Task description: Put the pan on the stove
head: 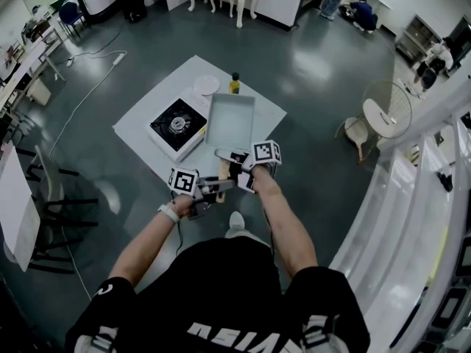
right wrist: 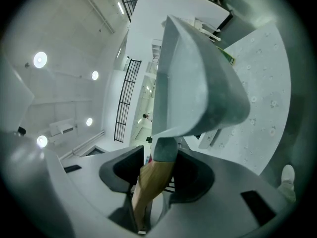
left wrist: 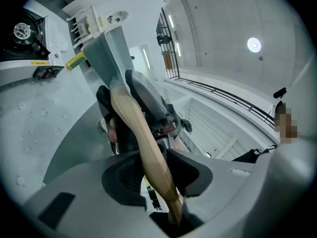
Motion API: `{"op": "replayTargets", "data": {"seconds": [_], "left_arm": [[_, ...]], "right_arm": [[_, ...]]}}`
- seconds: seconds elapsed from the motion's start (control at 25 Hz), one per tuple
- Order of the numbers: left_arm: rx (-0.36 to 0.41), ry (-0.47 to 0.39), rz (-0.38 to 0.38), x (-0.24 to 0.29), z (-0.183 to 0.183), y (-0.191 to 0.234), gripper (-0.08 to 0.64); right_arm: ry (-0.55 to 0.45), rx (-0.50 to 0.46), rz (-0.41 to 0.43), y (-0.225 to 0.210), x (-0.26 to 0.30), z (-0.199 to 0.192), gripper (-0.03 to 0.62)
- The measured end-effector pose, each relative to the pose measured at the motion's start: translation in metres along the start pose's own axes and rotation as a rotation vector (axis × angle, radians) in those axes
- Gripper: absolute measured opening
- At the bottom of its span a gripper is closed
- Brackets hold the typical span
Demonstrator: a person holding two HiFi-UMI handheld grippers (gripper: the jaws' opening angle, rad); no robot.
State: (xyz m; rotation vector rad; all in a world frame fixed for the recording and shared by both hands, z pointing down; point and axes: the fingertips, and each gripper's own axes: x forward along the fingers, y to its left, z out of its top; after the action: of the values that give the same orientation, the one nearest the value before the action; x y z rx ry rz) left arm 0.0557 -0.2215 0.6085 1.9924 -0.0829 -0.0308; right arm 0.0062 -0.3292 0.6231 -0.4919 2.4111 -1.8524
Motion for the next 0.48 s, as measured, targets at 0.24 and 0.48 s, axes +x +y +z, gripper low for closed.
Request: {"op": "replayTargets", "data": {"seconds": [0.24,0.48], "left_arm": [[-0.021,-0.006,-0.013,0.006,0.021,0.006,0.123],[-0.027,-0.007,0.011,0.02,0.035,0.014,0.124]], "right_arm": [[0.029,-0.014,-0.004,-0.001,0.006,0.022,0.152],[0.049,-0.004,0.002,-0.004,0.0,0.038,0.152]]}}
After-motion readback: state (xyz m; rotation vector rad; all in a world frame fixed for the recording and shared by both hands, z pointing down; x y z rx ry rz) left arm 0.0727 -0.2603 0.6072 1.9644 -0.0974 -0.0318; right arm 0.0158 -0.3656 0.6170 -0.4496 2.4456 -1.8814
